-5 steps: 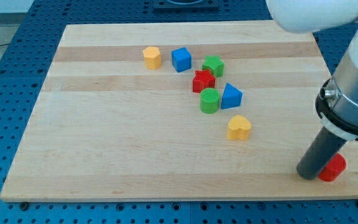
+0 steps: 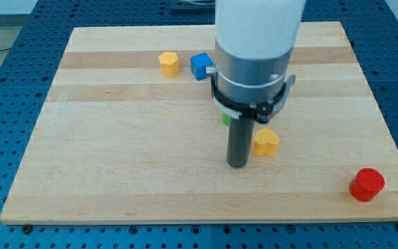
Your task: Keep yellow heart on left to red circle
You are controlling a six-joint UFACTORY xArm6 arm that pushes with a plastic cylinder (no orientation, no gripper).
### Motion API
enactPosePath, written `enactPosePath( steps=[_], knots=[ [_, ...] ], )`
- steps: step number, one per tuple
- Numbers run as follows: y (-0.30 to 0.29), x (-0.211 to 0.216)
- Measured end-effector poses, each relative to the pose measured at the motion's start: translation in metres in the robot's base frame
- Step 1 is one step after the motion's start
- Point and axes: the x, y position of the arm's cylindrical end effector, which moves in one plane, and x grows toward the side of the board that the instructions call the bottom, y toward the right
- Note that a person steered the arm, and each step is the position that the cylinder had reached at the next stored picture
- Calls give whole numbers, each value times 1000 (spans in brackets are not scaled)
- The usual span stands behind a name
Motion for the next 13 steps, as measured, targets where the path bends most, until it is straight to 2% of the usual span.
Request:
enactPosePath(
  steps=[3, 4, 6, 11, 13],
  knots=[
    [22, -44],
    [40, -44],
    [51, -2],
    [95, 51],
    [108, 57]
  ],
)
